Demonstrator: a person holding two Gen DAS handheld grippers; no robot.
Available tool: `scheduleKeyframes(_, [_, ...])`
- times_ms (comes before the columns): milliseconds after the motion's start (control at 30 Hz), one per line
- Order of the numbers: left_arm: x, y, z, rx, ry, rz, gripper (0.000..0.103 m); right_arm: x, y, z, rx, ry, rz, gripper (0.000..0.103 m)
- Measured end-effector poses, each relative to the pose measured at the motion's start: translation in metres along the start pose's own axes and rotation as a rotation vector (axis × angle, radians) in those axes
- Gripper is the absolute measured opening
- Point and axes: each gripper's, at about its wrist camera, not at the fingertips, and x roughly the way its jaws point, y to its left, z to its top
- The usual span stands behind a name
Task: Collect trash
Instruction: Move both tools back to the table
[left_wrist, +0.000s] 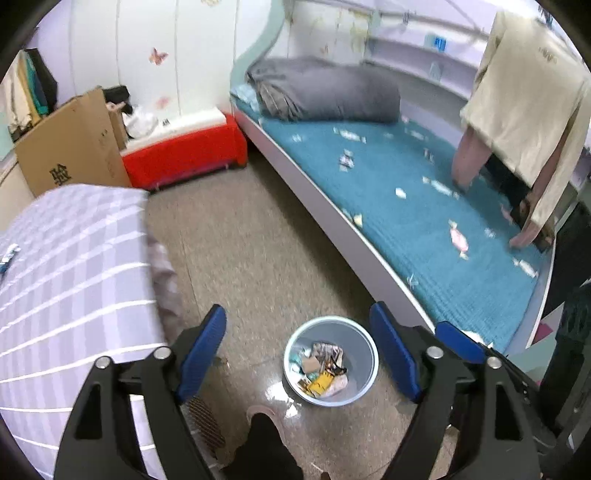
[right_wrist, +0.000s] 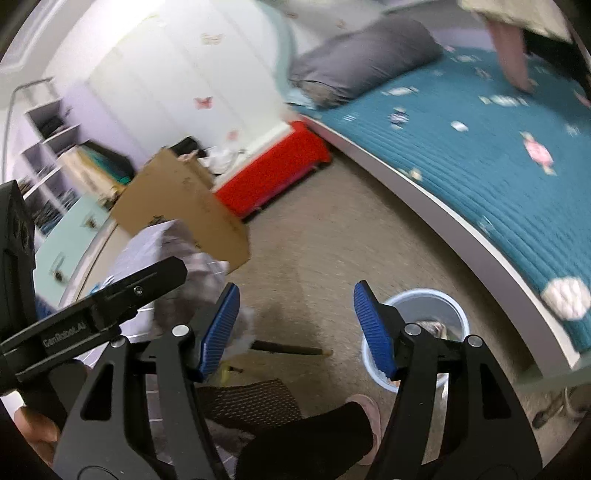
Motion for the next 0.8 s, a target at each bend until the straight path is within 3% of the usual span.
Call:
scheduleKeyframes(167, [-0.056, 0.052, 0.0, -0.038, -0.084, 0.026, 0.083, -0.006, 0.063, 0.002, -0.105, -0.006, 0.069, 0.066])
scheduleKeyframes(367, [-0.106, 0.137, -0.01, -0.099, -0.136, 0.125, 0.084, 0.003, 0.143, -0.005, -0.239, 0.028, 0.148, 0.066])
scheduleKeyframes(467, [-0.122, 0.183, -0.016, -0.127, -0.13, 0.175, 0.084, 0.014, 0.181, -0.009, -0.297, 0.045, 0.172, 0.068])
scheduleKeyframes(633, [-0.143, 0.264, -0.017, -0.233, -0.115, 0.134, 0.084, 0.047, 0.242, -0.02, -0.368, 0.099, 0.213, 0.07])
scheduleKeyframes(733, [-0.151, 0.305, -0.014, -0.195, -0.138, 0.252, 0.084, 0.077, 0.284, -0.024, -0.416, 0.138, 0.212, 0.07])
scheduleKeyframes(800, [-0.143, 0.329, -0.013, -0.156, -0.088, 0.278, 0.084, 0.093, 0.305, -0.026, -0.442, 0.153, 0.205, 0.07])
